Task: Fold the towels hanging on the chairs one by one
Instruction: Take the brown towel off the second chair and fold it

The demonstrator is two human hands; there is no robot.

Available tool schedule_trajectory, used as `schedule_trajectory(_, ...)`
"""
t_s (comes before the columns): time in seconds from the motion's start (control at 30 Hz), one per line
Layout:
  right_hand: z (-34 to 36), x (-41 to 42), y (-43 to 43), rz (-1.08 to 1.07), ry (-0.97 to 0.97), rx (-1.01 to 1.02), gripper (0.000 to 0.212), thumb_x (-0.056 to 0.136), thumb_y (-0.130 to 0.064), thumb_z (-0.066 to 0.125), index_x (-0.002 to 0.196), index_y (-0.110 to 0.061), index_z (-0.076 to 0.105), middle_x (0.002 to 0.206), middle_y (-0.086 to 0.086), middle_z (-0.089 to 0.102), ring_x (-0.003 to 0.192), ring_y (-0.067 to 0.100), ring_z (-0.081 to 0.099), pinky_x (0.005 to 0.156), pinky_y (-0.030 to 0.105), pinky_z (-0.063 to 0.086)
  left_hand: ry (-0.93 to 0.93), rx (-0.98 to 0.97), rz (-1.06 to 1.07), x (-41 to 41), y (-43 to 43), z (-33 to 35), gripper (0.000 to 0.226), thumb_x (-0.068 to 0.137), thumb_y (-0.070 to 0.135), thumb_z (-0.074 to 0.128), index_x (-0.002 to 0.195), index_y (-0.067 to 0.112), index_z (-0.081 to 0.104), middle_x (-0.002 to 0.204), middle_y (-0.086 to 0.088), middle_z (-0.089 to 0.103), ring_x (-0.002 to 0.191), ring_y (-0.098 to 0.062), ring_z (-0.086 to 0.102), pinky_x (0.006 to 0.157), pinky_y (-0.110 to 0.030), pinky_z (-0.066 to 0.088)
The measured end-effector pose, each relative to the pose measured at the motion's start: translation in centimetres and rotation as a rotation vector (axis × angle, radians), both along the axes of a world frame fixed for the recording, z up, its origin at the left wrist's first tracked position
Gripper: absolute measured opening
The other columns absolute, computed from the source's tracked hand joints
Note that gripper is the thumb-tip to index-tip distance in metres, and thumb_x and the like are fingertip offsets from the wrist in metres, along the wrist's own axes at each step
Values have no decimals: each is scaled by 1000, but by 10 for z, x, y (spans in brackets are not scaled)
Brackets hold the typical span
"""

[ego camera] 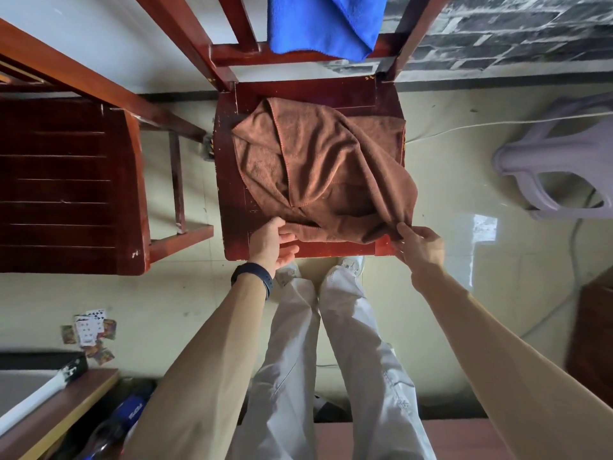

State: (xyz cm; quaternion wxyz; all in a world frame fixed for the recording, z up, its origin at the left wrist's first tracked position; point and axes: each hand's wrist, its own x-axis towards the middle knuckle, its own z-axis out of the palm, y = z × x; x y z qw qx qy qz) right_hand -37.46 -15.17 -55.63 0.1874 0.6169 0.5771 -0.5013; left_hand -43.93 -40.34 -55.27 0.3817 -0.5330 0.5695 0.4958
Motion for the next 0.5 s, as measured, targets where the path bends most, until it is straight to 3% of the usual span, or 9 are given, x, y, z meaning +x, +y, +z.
schedule_trajectory(0.07, -1, 1, -1, -7, -2, 5, 22, 71, -39, 71, 84, -22, 65, 62, -2, 73, 79, 29, 76, 84, 51, 60, 57, -78, -77, -3, 4, -5, 28, 93, 41, 63, 91, 13, 66, 84, -3, 72, 67, -16, 67, 61, -29, 58)
schedule_trajectory(0.13, -1, 1, -2, -5, -4, 10, 21, 72, -39, 71, 83, -22, 66, 67, 0, 73, 79, 29, 75, 83, 51, 61, 164, -188, -147, -5, 9, -10, 15, 91, 26, 69, 92, 13, 62, 87, -12, 72, 54, -14, 66, 52, -26, 57)
schedule_trajectory(0.17, -2, 1, -1, -5, -5, 11, 22, 71, -40, 71, 83, -23, 66, 68, 2, 74, 79, 29, 75, 83, 51, 61, 229, -223, -175, -7, 11, -12, 8, 91, 17, 69, 92, 16, 61, 92, -15, 71, 51, -13, 66, 52, -27, 57)
schedule_trajectory(0.27, -4, 2, 0, -13, -6, 2, 23, 70, -41, 70, 84, -23, 67, 69, 4, 75, 77, 29, 75, 82, 49, 61, 344, -243, -283, -13, 17, -17, 23, 92, 7, 61, 85, 29, 65, 99, -10, 70, 54, -14, 70, 61, -34, 61)
schedule_trajectory(0.33, -6, 2, 1, -17, -8, -8, 27, 68, -42, 70, 85, -21, 67, 70, 6, 75, 77, 29, 76, 82, 48, 61, 334, -271, -304, -19, 22, -18, 24, 92, 9, 60, 82, 30, 67, 93, -7, 72, 53, -16, 70, 67, -37, 62)
schedule_trajectory(0.43, -8, 3, 3, -21, 1, -13, 27, 68, -42, 70, 85, -21, 67, 74, 8, 76, 78, 29, 75, 82, 48, 61, 269, -261, -201, -26, 30, -21, 11, 91, 14, 63, 83, 17, 69, 76, -10, 69, 44, -8, 64, 68, -35, 61)
schedule_trajectory(0.5, -9, 3, 3, -21, 3, -4, 24, 72, -41, 71, 84, -21, 66, 77, 9, 76, 78, 29, 75, 82, 48, 61, 231, -228, -135, -31, 34, -21, 11, 92, 21, 66, 93, 12, 70, 75, -5, 67, 54, -11, 67, 64, -31, 60)
